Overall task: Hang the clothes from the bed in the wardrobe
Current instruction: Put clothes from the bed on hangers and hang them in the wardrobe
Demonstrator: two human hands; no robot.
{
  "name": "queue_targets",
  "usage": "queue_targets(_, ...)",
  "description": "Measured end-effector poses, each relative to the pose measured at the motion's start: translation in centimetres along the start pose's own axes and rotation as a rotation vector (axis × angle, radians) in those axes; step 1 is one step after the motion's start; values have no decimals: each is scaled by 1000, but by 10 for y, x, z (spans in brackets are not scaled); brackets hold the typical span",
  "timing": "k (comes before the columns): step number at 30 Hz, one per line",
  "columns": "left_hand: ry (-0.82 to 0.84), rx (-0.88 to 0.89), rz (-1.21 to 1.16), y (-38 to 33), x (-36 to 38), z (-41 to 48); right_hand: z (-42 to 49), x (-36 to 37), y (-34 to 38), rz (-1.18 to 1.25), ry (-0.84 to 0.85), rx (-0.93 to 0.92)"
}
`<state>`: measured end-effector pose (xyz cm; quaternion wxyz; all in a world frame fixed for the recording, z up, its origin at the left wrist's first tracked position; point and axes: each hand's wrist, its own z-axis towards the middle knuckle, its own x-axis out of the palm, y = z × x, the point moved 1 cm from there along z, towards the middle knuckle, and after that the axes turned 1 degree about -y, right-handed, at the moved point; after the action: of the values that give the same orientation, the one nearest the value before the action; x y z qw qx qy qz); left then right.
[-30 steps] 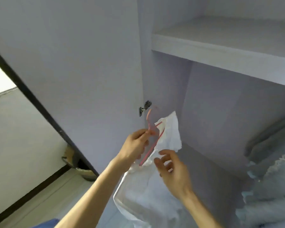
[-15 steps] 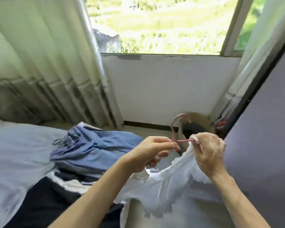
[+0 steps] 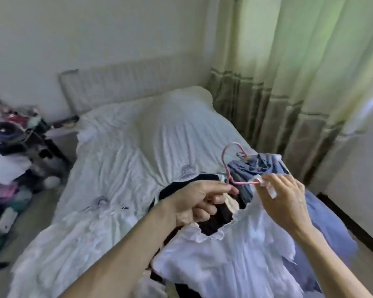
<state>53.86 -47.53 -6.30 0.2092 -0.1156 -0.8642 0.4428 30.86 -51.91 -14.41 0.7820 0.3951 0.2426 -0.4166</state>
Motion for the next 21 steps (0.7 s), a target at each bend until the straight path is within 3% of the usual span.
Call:
queue_targets(4, -234, 90, -73, 27, -62, -78, 7, 44, 78, 124, 153, -185)
queue_targets(10, -703, 151, 48, 74, -109, -210, -19, 84, 204, 358, 355, -427)
queue_targets(16, -1039, 183, 182, 94, -138, -330, -61, 98, 315, 561, 622, -529)
queue_targets(21, -1206, 166, 445, 71, -190, -374, -65, 131, 376, 723, 654, -535)
